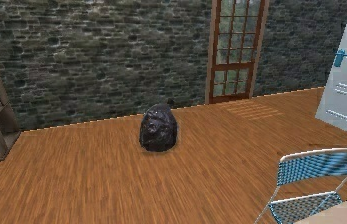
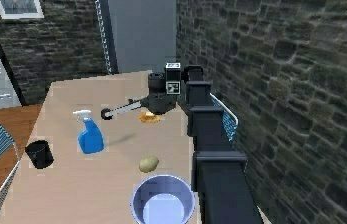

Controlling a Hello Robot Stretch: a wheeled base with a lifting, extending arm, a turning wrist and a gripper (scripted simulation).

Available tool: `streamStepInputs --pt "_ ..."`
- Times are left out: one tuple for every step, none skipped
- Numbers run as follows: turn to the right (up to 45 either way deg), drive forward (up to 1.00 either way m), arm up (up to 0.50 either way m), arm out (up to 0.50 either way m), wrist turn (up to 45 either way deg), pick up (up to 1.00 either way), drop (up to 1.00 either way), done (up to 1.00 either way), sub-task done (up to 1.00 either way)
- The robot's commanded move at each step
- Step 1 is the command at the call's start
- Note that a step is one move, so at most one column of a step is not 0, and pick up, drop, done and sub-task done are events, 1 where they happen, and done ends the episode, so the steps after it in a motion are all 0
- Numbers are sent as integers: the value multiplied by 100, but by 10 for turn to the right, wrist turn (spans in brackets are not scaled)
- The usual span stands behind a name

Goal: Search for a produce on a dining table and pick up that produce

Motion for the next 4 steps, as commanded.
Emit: streamStepInputs --pt "0 0 0 0 180 0 0 0 0" --pt "0 0 -30 0 0 0 0 0 0" --pt "0 0 0 0 0 100 0 0 0" --pt "0 0 10 0 0 0 0 0 0"
